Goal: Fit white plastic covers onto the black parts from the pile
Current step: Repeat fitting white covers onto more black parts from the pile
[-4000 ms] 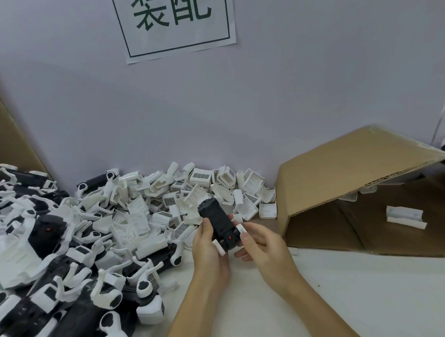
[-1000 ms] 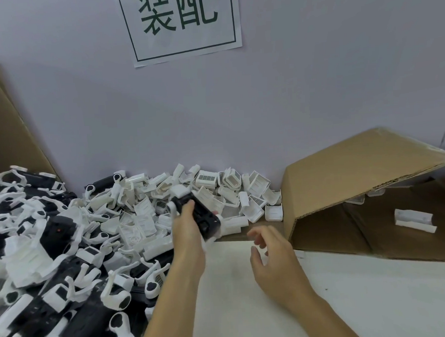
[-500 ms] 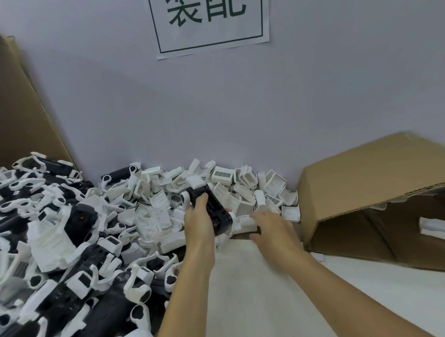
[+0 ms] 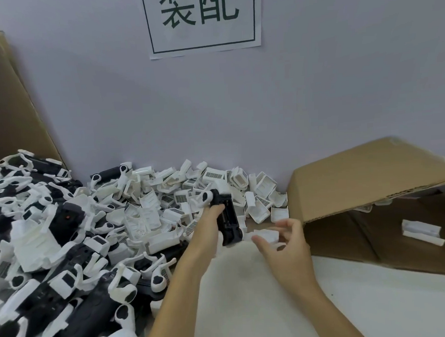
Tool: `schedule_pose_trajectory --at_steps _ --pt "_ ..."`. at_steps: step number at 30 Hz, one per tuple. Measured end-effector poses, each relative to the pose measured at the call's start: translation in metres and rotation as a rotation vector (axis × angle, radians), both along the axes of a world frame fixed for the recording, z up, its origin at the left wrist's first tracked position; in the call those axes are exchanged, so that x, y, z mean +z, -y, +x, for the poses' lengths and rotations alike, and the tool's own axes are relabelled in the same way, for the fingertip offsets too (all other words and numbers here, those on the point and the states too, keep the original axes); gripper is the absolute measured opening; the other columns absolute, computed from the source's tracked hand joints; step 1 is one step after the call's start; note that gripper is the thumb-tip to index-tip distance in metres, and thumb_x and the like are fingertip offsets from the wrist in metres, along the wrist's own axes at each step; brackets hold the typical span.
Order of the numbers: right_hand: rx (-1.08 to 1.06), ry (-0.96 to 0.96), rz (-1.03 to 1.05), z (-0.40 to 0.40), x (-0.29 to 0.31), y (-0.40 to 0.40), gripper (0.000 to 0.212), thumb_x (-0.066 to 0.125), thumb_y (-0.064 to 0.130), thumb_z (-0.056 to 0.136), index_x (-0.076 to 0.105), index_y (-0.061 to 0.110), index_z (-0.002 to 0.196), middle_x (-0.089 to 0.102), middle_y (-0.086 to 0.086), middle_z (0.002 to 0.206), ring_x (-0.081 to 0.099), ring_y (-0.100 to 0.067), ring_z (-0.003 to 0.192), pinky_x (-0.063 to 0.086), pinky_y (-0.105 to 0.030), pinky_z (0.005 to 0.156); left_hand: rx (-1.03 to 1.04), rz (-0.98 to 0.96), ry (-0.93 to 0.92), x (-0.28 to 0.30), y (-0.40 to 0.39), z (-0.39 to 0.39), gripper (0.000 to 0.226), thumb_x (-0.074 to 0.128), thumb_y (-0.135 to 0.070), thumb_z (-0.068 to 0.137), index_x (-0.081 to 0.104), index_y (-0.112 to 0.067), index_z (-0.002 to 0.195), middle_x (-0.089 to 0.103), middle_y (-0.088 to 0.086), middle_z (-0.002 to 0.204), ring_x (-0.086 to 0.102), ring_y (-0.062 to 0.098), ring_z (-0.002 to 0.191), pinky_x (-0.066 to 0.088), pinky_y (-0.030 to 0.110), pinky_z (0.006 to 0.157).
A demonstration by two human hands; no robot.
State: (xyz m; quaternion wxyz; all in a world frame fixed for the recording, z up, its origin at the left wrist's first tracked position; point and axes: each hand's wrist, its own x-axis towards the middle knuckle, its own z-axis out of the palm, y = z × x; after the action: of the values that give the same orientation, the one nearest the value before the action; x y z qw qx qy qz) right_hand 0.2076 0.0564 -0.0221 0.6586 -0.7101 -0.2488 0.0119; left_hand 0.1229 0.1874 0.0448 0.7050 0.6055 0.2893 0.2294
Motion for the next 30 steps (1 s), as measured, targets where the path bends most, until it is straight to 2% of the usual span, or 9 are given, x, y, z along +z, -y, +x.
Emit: schedule_pose_trajectory --at_steps 2,4,8,11,14,16,18,26,30 --pt "0.011 0.008 0.056 0.002 -0.001 0.004 0.048 0.086 0.021 0.077 0.049 0.032 0.105 0.066 0.012 0.098 0.06 0.002 0.09 0.043 -0.009 0.068 -0.046 0.087 -0.042 0.0 0.0 -0.002 0.035 0.043 -0.032 0.105 0.058 -0.016 0.132 0.048 0.034 0.138 0.037 0.053 0.13 0.052 0.041 0.086" --pt "0.062 0.004 0.099 0.003 0.001 0.006 0.052 0.086 0.016 0.077 0.049 0.032 0.109 0.072 0.01 0.093 0.064 0.0 0.087 0.047 -0.013 0.069 -0.102 0.175 -0.033 0.0 0.001 -0.004 0.03 0.043 -0.03 0.106 0.056 -0.026 0.133 0.059 0.023 0.135 0.037 0.049 0.126 0.036 0.05 0.103" --pt "0.086 -0.049 0.146 0.007 0.007 0.006 0.05 0.09 0.019 0.071 0.057 0.031 0.107 0.075 0.015 0.091 0.067 -0.001 0.079 0.049 -0.013 0.067 -0.164 0.335 -0.045 0.0 0.009 -0.003 0.018 0.052 -0.026 0.103 0.062 -0.038 0.112 0.074 -0.008 0.108 0.069 0.022 0.09 0.055 0.04 0.082" --pt "0.063 -0.092 0.181 0.007 0.012 0.005 0.047 0.086 0.038 0.069 0.066 0.03 0.111 0.073 0.011 0.097 0.067 0.0 0.088 0.049 -0.014 0.073 -0.239 0.385 -0.075 -0.004 0.016 0.002 0.018 0.057 -0.024 0.101 0.066 -0.035 0.112 0.076 0.0 0.104 0.071 0.019 0.099 0.053 0.037 0.09" --pt "0.081 -0.063 0.128 0.004 0.014 0.006 0.071 0.071 0.06 0.067 0.061 0.029 0.13 0.067 0.002 0.096 0.059 -0.004 0.087 0.045 -0.013 0.076 -0.282 0.402 -0.08 -0.008 0.022 0.007 0.014 0.06 -0.025 0.099 0.069 -0.034 0.106 0.076 0.004 0.104 0.072 0.017 0.099 0.054 0.033 0.09" --pt "0.133 -0.077 0.107 0.004 0.011 0.006 0.069 0.069 0.049 0.082 0.051 0.023 0.143 0.064 0.01 0.104 0.058 -0.002 0.096 0.044 -0.011 0.079 -0.267 0.403 -0.086 -0.01 0.023 0.01 0.014 0.06 -0.025 0.099 0.071 -0.03 0.107 0.076 0.001 0.101 0.072 0.013 0.096 0.054 0.019 0.078" --pt "0.159 -0.071 0.078 0.004 0.008 0.006 0.06 0.066 0.023 0.095 0.042 0.017 0.15 0.058 0.021 0.109 0.058 0.003 0.102 0.044 -0.006 0.079 -0.227 0.385 -0.085 -0.012 0.023 0.011 0.017 0.059 -0.021 0.1 0.072 -0.026 0.109 0.076 0.003 0.1 0.072 0.016 0.094 0.056 0.022 0.079" --pt "0.07 -0.011 0.113 0.002 0.005 0.003 0.026 0.068 0.025 0.094 0.071 0.018 0.119 0.074 0.002 0.093 0.069 -0.019 0.089 0.056 -0.033 0.079 -0.245 0.367 -0.104 -0.017 0.024 0.015 0.024 0.045 -0.032 0.106 0.064 -0.032 0.12 0.073 -0.009 0.11 0.066 0.009 0.107 0.049 0.027 0.095" --pt "0.072 0.044 0.092 0.001 0.005 0.001 0.022 0.066 0.034 0.094 0.072 0.022 0.112 0.07 0.002 0.093 0.064 -0.009 0.083 0.049 -0.022 0.074 -0.299 0.289 -0.071 -0.018 0.024 0.014 0.024 0.044 -0.042 0.105 0.067 -0.037 0.112 0.074 -0.021 0.106 0.066 -0.001 0.107 0.047 0.019 0.093"
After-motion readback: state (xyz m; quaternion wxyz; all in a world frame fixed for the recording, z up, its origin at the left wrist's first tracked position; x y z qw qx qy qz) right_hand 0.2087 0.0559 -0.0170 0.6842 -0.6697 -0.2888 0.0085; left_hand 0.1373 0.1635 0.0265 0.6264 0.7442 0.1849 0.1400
